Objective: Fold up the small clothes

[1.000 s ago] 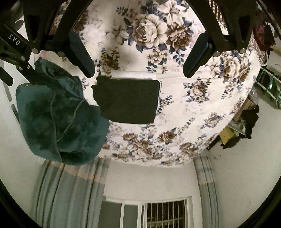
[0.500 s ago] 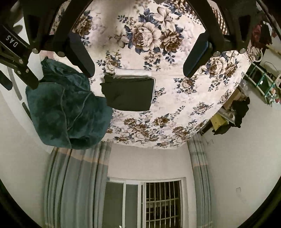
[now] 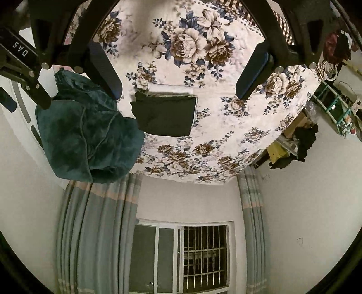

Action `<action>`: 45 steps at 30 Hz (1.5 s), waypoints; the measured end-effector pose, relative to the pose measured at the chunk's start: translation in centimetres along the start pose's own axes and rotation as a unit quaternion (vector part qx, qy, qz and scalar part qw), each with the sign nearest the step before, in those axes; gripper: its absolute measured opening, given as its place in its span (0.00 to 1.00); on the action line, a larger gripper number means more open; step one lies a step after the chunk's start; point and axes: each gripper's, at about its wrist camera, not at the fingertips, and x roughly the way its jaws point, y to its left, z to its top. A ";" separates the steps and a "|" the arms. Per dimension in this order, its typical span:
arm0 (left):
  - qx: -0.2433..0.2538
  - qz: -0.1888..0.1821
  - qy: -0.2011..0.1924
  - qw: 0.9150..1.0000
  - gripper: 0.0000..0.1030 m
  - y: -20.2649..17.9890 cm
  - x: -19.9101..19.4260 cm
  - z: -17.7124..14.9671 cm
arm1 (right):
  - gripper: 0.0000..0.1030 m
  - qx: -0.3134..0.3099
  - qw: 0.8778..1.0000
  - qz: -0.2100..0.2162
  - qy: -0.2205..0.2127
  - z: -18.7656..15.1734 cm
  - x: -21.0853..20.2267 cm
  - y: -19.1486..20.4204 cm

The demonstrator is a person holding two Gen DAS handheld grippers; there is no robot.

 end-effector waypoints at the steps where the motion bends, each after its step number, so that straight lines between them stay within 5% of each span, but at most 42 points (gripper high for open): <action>1: -0.001 0.001 -0.001 1.000 1.00 0.0 -0.2 0.0 | 1.00 -0.001 1.000 0.001 0.000 0.0 -0.2 0.0; 45: -0.011 0.023 -0.021 0.999 1.00 0.1 -3.1 -0.6 | 1.00 -0.014 0.999 0.026 -0.022 1.3 -2.2 0.7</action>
